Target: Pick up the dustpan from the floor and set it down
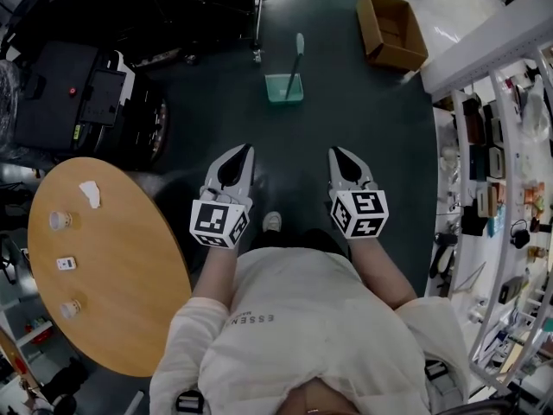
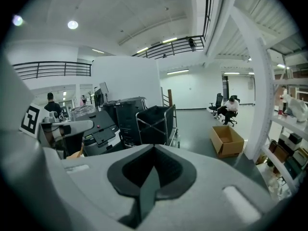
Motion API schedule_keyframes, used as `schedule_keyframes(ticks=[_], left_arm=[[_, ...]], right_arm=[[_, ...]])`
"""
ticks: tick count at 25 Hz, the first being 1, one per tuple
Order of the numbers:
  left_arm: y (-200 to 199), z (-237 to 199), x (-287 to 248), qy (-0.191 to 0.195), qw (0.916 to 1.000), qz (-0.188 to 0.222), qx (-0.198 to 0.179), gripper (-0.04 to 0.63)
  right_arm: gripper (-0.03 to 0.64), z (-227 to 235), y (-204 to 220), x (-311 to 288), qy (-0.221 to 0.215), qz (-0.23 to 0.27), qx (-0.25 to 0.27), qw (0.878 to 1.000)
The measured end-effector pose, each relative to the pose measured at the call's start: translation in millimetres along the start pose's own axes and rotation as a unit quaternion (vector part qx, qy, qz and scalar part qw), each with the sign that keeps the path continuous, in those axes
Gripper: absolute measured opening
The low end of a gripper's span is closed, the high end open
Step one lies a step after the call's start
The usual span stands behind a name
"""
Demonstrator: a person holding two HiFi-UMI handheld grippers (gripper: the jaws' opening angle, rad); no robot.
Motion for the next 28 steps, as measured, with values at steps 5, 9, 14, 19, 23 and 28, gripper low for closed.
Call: schedule_keyframes(ticks=[5, 9, 14, 19, 23, 28], left_arm=[[1.6, -27.6, -13.8, -0.006, 0.9999, -0.009, 0.013, 0.017], [7.5, -48.1, -26.9, -0.018, 0.9996, -0.016, 0.015, 0.017], [18.0, -76.3, -62.4, -0.039, 0.9988, -0.024, 0.017, 0.017], [27.3, -109.3, -125.2, -0.046, 0.998, -0.042, 0.01, 0.017], [38.0, -137.1, -192.0, -0.053, 0.997, -0.056, 0.012, 0.017], [47.6, -158.1, -273.4, -0.038, 0.9962, -0.076, 0.019, 0.017]], right_arm=[[-0.009, -9.8, -1.1, -30.3, -0.002, -0.008, 0.001, 1.0], [-0.009, -9.2, -2.4, -60.7, -0.023, -0.014, -0.009, 1.0], [-0.009, 0.6, -1.3, -113.7, -0.046, -0.023, -0.007, 0.999], [-0.009, 38.2, -8.3, -183.4, -0.052, -0.035, -0.021, 0.998], [-0.009, 81.7, -20.0, -245.8, -0.048, -0.042, -0.023, 0.998], [-0.009, 128.0, -24.9, -316.2, -0.048, -0.077, -0.028, 0.995]])
Point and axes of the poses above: the fingertips, and each gripper's own axes: x backward along the fingers, z to its right, y out of its underside, the point moved 6 cm from there along x, backward along the fingers, and after that the axes turned 13 degrees about z, right-handed, at the moved point
